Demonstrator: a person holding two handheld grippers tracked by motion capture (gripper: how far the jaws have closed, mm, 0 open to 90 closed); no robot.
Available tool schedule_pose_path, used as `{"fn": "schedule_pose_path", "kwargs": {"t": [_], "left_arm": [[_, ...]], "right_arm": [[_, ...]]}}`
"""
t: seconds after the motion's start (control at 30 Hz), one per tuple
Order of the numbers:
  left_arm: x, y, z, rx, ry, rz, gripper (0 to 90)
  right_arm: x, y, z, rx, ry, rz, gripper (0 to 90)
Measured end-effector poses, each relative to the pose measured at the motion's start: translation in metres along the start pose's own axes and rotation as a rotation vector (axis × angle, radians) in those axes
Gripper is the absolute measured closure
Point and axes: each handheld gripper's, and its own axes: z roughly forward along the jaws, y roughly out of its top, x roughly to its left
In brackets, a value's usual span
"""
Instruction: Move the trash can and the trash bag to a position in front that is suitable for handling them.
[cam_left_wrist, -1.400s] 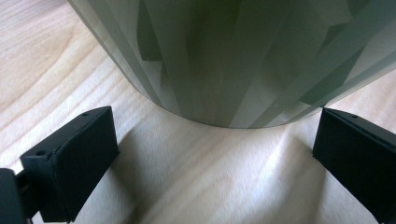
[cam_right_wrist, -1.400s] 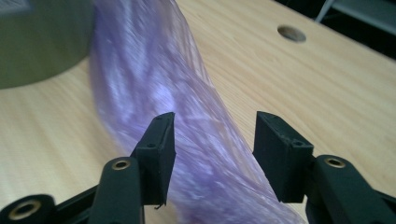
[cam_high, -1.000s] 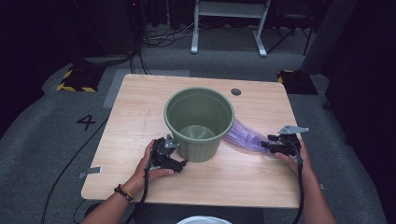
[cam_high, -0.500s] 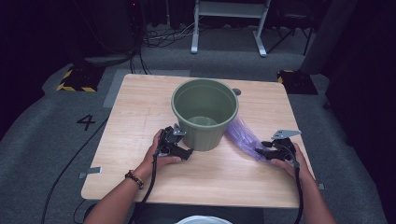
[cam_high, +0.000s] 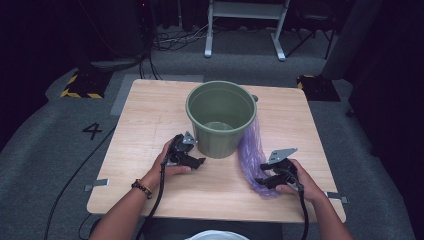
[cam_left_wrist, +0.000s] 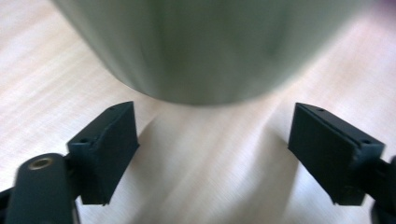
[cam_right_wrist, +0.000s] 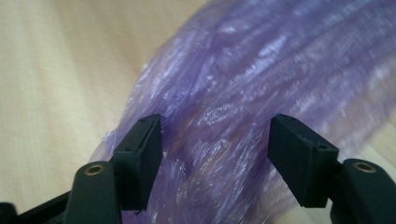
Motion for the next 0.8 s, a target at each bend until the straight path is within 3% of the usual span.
{"fn": "schedule_pose_path", "kwargs": {"t": [0.13, 0.2, 0.43, 0.57, 0.7, 0.8], "left_arm": [[-0.011, -0.008, -0.012, -0.002, -0.091, 0.029, 15.8], [-0.024, -0.01, -0.021, -0.021, -0.137, 0.072, 15.8], [-0.063, -0.011, -0.034, -0.069, -0.232, 0.155, 15.8], [-0.078, -0.005, -0.032, -0.087, -0.29, 0.148, 16.2], [-0.094, 0.002, -0.021, -0.075, -0.302, 0.145, 17.7], [-0.1, 0.004, -0.014, -0.077, -0.29, 0.177, 21.2]], "right_arm": [[0.015, 0.01, 0.009, -0.008, 0.012, -0.033, 35.2], [0.02, 0.015, 0.015, -0.026, 0.011, -0.04, 36.4], [0.033, 0.028, 0.031, -0.052, 0.001, -0.058, 35.6], [0.037, 0.03, 0.039, -0.075, -0.003, -0.052, 35.3], [0.039, 0.031, 0.045, -0.084, -0.017, -0.038, 33.7], [0.038, 0.03, 0.046, -0.106, -0.023, -0.018, 31.6]]}}
